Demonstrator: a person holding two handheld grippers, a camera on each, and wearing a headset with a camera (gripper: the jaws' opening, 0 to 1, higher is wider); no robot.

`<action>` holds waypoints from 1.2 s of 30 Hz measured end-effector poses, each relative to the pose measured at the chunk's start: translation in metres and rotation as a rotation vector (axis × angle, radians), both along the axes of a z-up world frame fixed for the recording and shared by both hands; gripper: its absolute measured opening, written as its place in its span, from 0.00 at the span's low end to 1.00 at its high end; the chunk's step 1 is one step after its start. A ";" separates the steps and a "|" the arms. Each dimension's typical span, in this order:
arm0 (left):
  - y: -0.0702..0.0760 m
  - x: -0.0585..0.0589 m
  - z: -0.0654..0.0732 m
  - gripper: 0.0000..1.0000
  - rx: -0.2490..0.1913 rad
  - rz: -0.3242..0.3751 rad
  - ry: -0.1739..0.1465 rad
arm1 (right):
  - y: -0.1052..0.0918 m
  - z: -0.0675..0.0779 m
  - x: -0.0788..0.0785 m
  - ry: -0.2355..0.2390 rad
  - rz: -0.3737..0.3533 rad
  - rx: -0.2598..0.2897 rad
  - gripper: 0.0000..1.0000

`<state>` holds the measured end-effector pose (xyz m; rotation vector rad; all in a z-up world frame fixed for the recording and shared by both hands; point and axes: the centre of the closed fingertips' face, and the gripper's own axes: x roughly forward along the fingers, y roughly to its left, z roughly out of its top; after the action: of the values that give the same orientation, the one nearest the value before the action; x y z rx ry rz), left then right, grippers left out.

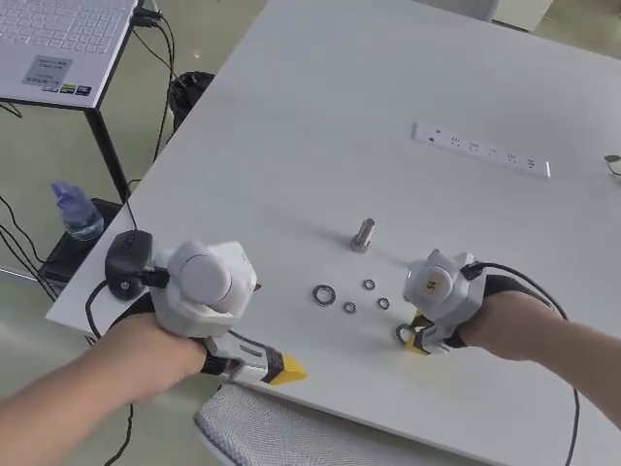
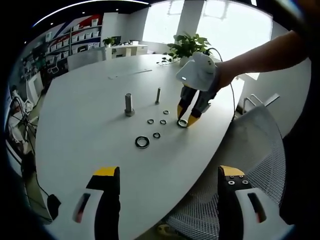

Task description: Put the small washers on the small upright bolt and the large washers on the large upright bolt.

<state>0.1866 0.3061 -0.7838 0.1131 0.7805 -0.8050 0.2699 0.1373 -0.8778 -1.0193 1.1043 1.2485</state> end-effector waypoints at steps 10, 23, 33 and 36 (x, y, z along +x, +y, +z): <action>-0.001 -0.001 -0.003 0.79 0.014 0.000 0.003 | -0.007 0.012 0.000 0.028 -0.017 0.017 0.21; -0.001 0.003 0.001 0.76 0.002 0.008 0.005 | -0.001 0.043 0.012 0.021 -0.029 0.056 0.21; 0.001 0.006 0.001 0.76 0.009 0.001 -0.003 | 0.014 0.071 0.038 0.001 -0.039 0.091 0.21; 0.003 0.007 0.000 0.77 0.013 0.000 -0.008 | 0.020 0.078 0.046 -0.002 -0.038 0.102 0.21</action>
<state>0.1937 0.3091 -0.7833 0.1279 0.7780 -0.7991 0.3159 0.1571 -0.7994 -0.9186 1.0431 1.2597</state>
